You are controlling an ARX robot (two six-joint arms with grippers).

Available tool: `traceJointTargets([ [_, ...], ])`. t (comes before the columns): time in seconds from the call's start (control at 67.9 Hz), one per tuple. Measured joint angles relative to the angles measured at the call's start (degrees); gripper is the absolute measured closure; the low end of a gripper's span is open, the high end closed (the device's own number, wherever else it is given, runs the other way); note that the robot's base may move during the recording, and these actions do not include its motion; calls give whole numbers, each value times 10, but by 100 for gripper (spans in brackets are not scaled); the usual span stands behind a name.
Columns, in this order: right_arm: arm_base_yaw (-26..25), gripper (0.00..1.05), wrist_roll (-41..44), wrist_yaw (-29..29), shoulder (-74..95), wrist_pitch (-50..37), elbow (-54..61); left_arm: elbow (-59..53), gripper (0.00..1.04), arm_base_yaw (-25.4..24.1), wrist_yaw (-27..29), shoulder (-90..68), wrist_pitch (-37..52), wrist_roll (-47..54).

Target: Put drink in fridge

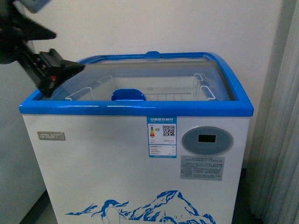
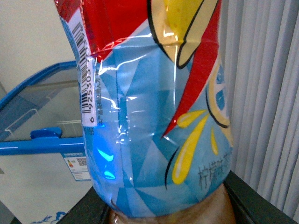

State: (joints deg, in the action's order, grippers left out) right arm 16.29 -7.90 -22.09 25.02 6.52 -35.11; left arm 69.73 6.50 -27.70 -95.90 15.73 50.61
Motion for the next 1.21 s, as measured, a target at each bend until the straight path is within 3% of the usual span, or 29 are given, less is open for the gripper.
traceJointTargets([
  [0.088, 0, 63, 0, 0, 0, 0, 0, 59, 8, 20, -11, -49, -60, 116],
  [0.294, 0, 63, 0, 0, 0, 0, 0, 152, 8, 32, 1, -146, -123, 230],
  [0.942, 0, 63, 0, 0, 0, 0, 0, 454, 8, 38, 6, -347, -212, 274],
  [1.133, 0, 63, 0, 0, 0, 0, 0, 621, 8, 41, 55, -447, -221, 263],
  [1.163, 0, 63, 0, 0, 0, 0, 0, 712, 8, 45, 116, -502, -221, 241],
  [1.207, 0, 63, 0, 0, 0, 0, 0, 758, 8, 45, 147, -534, -208, 229],
])
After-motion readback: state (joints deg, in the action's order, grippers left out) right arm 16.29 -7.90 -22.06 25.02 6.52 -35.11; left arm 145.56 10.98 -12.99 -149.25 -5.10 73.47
